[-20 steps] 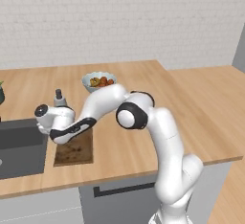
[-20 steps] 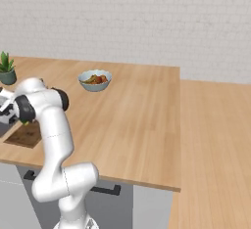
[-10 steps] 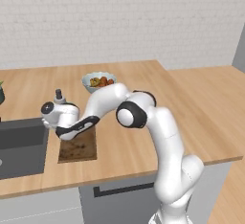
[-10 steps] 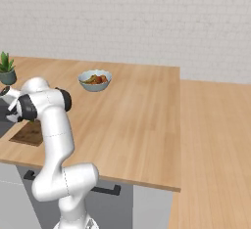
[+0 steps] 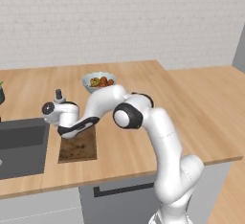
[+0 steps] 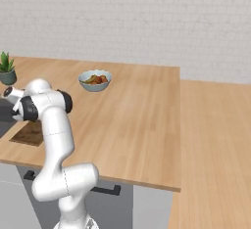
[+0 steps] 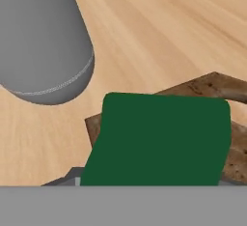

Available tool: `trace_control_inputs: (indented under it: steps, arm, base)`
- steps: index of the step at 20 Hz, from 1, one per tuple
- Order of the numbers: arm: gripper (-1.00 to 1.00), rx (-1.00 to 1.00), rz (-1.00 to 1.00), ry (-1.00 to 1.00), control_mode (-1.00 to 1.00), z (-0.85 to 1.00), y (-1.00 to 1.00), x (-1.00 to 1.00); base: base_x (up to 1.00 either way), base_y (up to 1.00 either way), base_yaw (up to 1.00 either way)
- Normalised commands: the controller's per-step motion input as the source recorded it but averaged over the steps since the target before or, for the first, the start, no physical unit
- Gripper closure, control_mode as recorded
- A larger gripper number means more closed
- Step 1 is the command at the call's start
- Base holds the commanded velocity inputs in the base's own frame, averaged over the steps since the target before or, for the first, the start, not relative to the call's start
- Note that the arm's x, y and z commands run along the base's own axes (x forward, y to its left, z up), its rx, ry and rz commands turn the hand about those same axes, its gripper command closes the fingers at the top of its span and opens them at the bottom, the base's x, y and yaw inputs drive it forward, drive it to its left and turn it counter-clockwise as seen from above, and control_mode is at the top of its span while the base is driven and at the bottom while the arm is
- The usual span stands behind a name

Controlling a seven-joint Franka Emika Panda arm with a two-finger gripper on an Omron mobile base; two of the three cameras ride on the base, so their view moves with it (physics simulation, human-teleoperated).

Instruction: Pick up the sponge from the counter and clean the cutting board by briefly scrubbing or pressing down on the cutting board. Once finished, release the sponge.

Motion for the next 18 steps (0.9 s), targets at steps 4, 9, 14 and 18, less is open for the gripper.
trace_control_inputs:
  steps: [4,9,14,18]
  arm:
    - [1.0,0.0,0.0,0.0,-1.0,-0.38,-0.44,0.73]
    - [1.0,0.0,0.0,0.0,-1.0,-0.61,-0.57,0.64]
    - [1.0,0.0,0.0,-0.02,-1.0,-0.65,-0.67,0.49]
    - [1.0,0.0,0.0,-0.06,-1.0,-0.46,-0.69,0.33]
  base:
    - [0.0,0.0,0.0]
    - [0.0,0.0,0.0]
    - [0.0,0.0,0.0]
    - [0.0,0.0,0.0]
